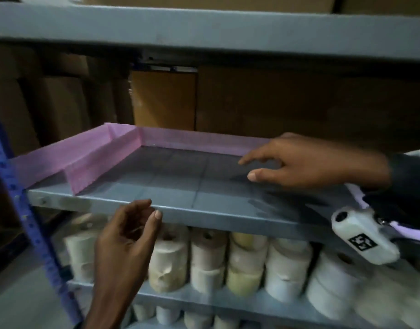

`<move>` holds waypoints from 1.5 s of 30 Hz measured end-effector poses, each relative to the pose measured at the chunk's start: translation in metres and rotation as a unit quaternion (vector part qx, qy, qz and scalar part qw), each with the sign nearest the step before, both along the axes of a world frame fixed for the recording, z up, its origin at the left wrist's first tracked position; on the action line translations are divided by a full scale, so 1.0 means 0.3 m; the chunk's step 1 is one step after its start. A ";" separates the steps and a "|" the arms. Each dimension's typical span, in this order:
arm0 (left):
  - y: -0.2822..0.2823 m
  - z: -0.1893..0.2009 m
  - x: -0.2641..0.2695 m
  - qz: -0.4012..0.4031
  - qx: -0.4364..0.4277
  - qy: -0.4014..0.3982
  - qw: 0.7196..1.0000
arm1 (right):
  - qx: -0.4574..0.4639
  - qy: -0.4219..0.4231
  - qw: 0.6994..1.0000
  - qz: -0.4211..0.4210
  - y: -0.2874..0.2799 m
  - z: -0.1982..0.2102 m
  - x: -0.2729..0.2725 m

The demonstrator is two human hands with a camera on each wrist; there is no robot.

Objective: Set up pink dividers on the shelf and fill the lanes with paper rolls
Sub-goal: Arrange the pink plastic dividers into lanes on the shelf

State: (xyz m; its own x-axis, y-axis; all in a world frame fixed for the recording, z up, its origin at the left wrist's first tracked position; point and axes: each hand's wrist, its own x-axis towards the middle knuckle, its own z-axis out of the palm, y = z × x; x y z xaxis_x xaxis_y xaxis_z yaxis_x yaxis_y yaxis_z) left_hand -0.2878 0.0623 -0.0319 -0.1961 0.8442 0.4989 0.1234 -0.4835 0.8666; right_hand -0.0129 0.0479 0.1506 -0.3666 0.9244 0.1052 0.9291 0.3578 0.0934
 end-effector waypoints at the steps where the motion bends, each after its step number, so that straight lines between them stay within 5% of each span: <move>1: -0.015 0.003 0.043 -0.024 0.009 0.006 1.000 | 0.013 0.009 1.000 -0.014 -0.045 -0.002 0.038; 14: -0.303 0.071 0.682 -0.226 0.122 0.128 0.958 | 0.120 0.204 0.943 -0.233 -0.520 -0.163 0.719; 22: -0.268 0.153 1.051 -0.210 0.163 0.375 0.888 | 0.106 0.226 0.956 -0.155 -0.498 -0.350 0.892; 26: -0.208 0.141 1.123 -0.202 0.153 0.508 0.823 | 0.094 0.228 0.959 -0.136 -0.440 -0.399 0.925; 28: -0.204 0.120 1.120 -0.189 0.179 0.521 0.813 | 0.107 0.242 0.955 -0.133 -0.428 -0.421 0.944; 39: -0.278 0.056 1.007 -0.091 0.332 0.322 0.882 | 0.108 0.347 0.915 -0.176 -0.422 -0.441 0.955; 45: -0.335 0.131 0.832 -0.012 0.295 0.159 0.942 | 0.085 0.429 0.872 -0.218 -0.397 -0.419 0.948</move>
State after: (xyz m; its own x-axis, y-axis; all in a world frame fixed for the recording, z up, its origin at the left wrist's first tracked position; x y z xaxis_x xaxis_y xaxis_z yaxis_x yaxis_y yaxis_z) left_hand -0.0381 -0.0383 0.0073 0.0581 0.4034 0.9132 0.3143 -0.8756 0.3668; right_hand 0.2714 -0.0713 0.0249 0.2969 0.9006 0.3173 0.7272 0.0021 -0.6864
